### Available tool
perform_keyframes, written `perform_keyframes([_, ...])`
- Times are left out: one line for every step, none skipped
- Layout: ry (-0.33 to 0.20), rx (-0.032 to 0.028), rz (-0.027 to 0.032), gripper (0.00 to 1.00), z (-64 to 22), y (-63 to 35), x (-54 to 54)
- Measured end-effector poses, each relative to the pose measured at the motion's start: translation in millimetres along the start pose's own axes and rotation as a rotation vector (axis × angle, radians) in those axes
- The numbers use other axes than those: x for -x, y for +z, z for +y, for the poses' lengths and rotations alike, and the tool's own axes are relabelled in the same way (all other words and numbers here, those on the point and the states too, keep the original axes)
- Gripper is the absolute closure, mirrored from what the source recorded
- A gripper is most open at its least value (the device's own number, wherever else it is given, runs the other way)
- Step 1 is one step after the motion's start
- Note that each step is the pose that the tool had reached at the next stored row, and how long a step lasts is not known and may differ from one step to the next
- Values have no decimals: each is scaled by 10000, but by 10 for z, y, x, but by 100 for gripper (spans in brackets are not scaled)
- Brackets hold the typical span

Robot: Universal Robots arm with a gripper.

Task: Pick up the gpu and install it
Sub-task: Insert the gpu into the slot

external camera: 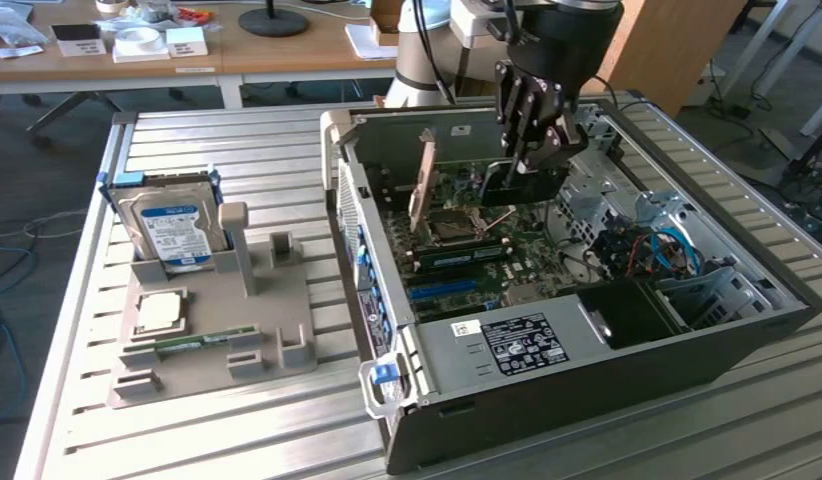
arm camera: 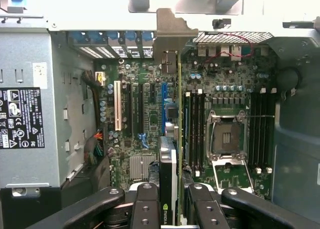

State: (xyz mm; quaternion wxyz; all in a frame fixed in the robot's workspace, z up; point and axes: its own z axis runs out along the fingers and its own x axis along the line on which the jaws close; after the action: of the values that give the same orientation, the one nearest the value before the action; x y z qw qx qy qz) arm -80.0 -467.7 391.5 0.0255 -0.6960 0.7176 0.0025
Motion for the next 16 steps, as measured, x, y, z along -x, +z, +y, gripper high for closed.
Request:
perform_keyframes([-1, -1, -1, 73, -1, 1, 0])
perform_keyframes([-1, 1, 2, 73, -7, 1, -5])
perform_keyframes([0, 0, 4, 73, -18, 1, -15])
perform_keyframes([2, 2, 8, 73, -29, 0, -26])
perform_keyframes([2, 1, 8, 73, -35, 1, -29])
perform_keyframes([4, 0, 9, 73, -35, 4, -25])
perform_keyframes([5, 1, 10, 73, -35, 6, -18])
perform_keyframes([2, 0, 9, 73, -38, 7, -18])
perform_keyframes([3, 1, 9, 73, -48, 7, -19])
perform_keyframes([6, 3, 9, 73, -65, 8, -22])
perform_keyframes([7, 5, 9, 73, -75, 8, -23])
perform_keyframes([7, 4, 10, 73, -75, 10, -23])
perform_keyframes([8, 4, 7, 73, -75, 14, -22])
perform_keyframes([7, 4, 8, 73, -74, 19, -21])
perform_keyframes([7, 5, 9, 73, -74, 27, -20])
perform_keyframes([7, 5, 10, 73, -73, 40, -19])
